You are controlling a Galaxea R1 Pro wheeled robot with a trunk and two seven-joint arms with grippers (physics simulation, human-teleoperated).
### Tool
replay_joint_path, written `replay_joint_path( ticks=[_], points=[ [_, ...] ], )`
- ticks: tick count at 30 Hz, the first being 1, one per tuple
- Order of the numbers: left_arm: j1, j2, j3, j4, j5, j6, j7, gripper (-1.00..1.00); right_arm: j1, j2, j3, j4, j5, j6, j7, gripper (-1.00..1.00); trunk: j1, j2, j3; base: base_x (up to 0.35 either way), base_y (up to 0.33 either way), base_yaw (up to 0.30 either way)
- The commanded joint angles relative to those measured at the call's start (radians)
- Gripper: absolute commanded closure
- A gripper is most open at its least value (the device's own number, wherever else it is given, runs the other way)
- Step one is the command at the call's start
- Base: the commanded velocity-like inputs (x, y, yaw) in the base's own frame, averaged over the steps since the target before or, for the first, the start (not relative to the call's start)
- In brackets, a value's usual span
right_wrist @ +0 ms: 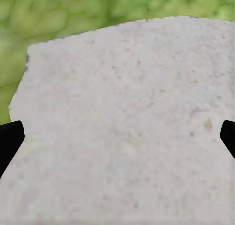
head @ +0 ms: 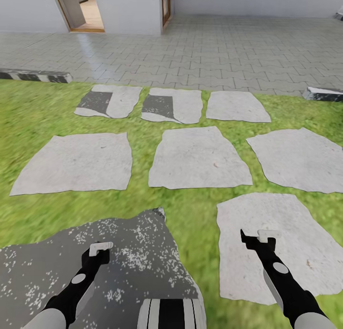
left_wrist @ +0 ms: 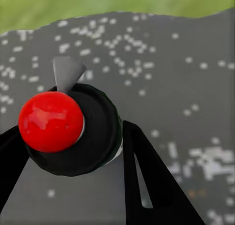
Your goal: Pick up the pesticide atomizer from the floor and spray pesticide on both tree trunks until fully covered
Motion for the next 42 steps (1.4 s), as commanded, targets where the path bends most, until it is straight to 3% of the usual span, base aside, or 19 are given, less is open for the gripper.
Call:
replay_joint_path(
  ticks=[1,9,28,35,39,42],
  points=[
    [0.000,0.000,0.000,-0.001,0.000,0.000,0.000,1.00,0.000,0.000,0.000,0.000,0.000,0.000,0.000,-1.00,0.000,0.000,0.000,0.000,0.000,0.000],
    [0.000,0.000,0.000,-0.005,0.000,-0.001,0.000,1.00,0.000,0.000,0.000,0.000,0.000,0.000,0.000,-1.00,0.000,0.000,0.000,0.000,0.000,0.000],
    [0.000,0.000,0.001,-0.010,0.000,0.000,-0.001,1.00,0.000,0.001,0.001,0.003,0.002,0.000,0.002,-1.00,-0.009,0.004,0.073,0.000,0.000,0.000],
    [0.000,-0.001,0.005,-0.012,0.001,0.001,0.000,1.00,0.000,0.031,0.003,0.001,0.004,-0.002,0.000,-1.00,-0.012,0.006,0.101,0.000,0.000,-0.032],
    [0.018,0.043,0.006,-0.003,0.004,0.005,-0.009,1.00,0.017,0.024,0.002,0.001,0.008,-0.003,0.000,-1.00,-0.014,0.007,0.120,0.000,0.000,0.000],
    [0.078,0.066,0.011,-0.004,0.011,0.002,-0.009,1.00,0.098,0.024,0.002,0.001,0.007,-0.011,0.000,-1.00,-0.015,0.008,0.136,0.000,0.000,0.000]
  ],
)
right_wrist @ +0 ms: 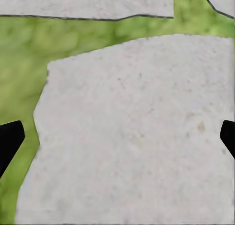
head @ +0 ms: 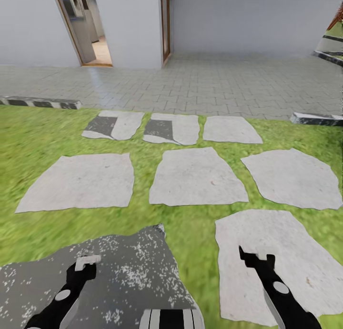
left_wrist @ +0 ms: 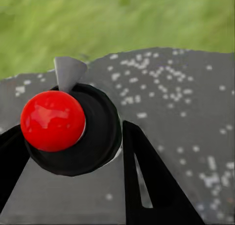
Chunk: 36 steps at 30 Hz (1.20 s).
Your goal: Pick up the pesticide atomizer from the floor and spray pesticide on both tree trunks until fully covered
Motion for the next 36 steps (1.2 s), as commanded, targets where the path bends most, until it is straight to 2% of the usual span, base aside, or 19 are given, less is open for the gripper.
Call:
replay_joint_path(
  ticks=[1,3,7,12,14,16,20,31,36],
  points=[
    [0.022,0.003,0.000,0.000,-0.001,-0.001,0.000,1.00,0.033,0.000,0.000,0.001,0.000,-0.012,0.000,-1.00,0.000,0.000,0.006,0.000,0.000,0.000],
    [0.054,0.003,0.001,0.000,0.001,-0.002,0.001,1.00,0.080,0.002,0.001,0.002,-0.001,-0.043,0.000,-1.00,-0.001,0.001,0.017,0.000,0.000,0.000],
    [0.091,0.002,0.001,0.001,0.001,-0.002,0.004,1.00,0.126,0.007,0.002,0.005,0.000,-0.076,0.001,-1.00,-0.003,0.002,0.038,0.000,0.000,0.000],
    [0.116,-0.003,0.001,0.003,0.003,-0.002,0.010,1.00,0.173,0.010,0.003,0.022,-0.003,-0.097,0.007,-1.00,-0.005,0.003,0.066,0.000,0.000,0.000],
    [0.121,-0.012,0.000,-0.002,0.003,-0.002,0.011,1.00,0.187,0.010,0.003,0.031,-0.003,-0.124,0.008,-1.00,-0.006,0.003,0.076,0.000,0.000,0.000],
    [0.123,-0.026,0.002,-0.009,0.003,-0.001,0.011,1.00,0.197,0.009,0.002,0.039,-0.002,-0.166,0.008,-1.00,-0.007,0.004,0.087,0.000,0.000,0.000],
    [0.125,-0.036,0.006,-0.016,0.004,0.000,0.013,1.00,0.213,0.010,0.003,0.102,0.000,-0.194,0.008,-1.00,-0.009,0.005,0.106,0.000,0.000,0.000],
    [0.125,-0.037,0.005,-0.016,0.004,-0.001,0.013,1.00,0.215,0.010,0.003,0.130,-0.001,-0.198,0.008,-1.00,-0.014,0.007,0.150,0.000,0.000,0.000],
    [0.125,-0.057,0.004,-0.014,0.001,-0.001,0.013,1.00,0.215,0.010,0.003,0.151,-0.001,-0.197,0.007,-1.00,-0.016,0.008,0.171,0.000,0.000,0.000]
  ],
)
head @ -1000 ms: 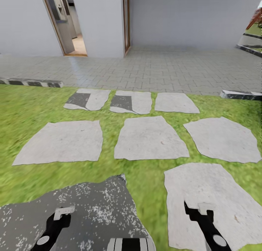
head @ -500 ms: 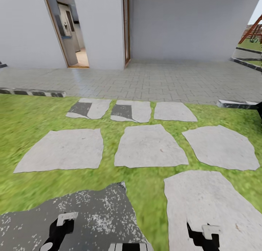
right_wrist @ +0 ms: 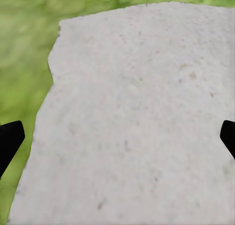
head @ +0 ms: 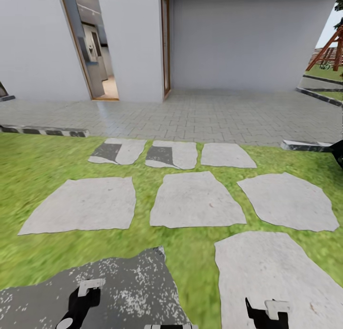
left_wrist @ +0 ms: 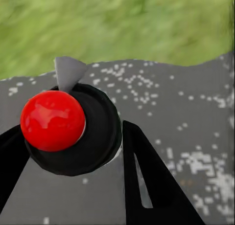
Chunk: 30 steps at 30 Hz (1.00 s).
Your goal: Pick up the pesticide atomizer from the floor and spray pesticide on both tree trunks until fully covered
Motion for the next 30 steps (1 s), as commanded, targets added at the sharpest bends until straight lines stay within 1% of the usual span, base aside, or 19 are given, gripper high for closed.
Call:
replay_joint_path(
  ticks=[1,3,18,26,30],
  points=[
    [0.000,-0.002,0.000,0.000,0.000,0.000,0.000,1.00,0.000,0.000,0.000,0.002,0.000,0.000,0.000,-1.00,0.000,0.000,0.005,0.000,0.000,0.000],
    [0.000,-0.003,0.000,0.000,-0.001,0.000,0.000,1.00,0.000,0.000,-0.001,0.003,0.000,0.000,0.001,-1.00,-0.001,0.001,0.015,0.000,0.000,0.000],
    [0.000,-0.004,0.003,0.000,-0.001,0.000,0.000,1.00,0.000,0.000,0.000,0.025,0.000,0.001,0.000,-1.00,-0.059,0.106,0.084,0.000,0.000,0.000],
    [0.000,-0.003,0.004,0.000,-0.001,0.000,0.000,1.00,0.000,0.000,-0.001,0.026,0.000,0.000,-0.003,-1.00,-0.089,0.162,0.111,0.000,0.000,0.000],
    [0.000,-0.004,0.003,0.000,0.000,-0.001,0.000,1.00,0.000,0.000,-0.003,0.026,-0.001,0.000,-0.007,-1.00,-0.089,0.162,0.111,0.000,0.000,0.000]
  ],
)
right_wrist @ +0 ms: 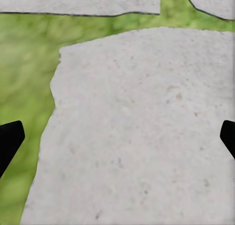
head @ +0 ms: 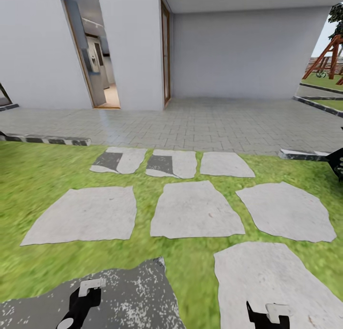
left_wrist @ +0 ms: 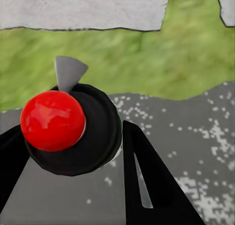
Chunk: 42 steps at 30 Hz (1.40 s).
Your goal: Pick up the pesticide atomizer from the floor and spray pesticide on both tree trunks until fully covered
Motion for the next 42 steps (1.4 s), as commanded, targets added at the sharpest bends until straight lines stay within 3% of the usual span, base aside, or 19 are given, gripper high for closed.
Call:
replay_joint_path(
  ticks=[1,42],
  points=[
    [0.000,0.000,-0.002,0.000,0.000,0.000,0.000,1.00,0.000,0.000,0.000,0.000,0.000,0.000,-0.001,-1.00,0.000,0.000,0.000,0.000,0.000,0.030],
    [0.000,0.001,0.003,-0.001,0.002,0.001,0.000,1.00,0.000,-0.002,-0.002,-0.003,-0.001,0.000,-0.003,-1.00,0.000,0.000,0.000,0.000,0.000,0.266]
  ],
)
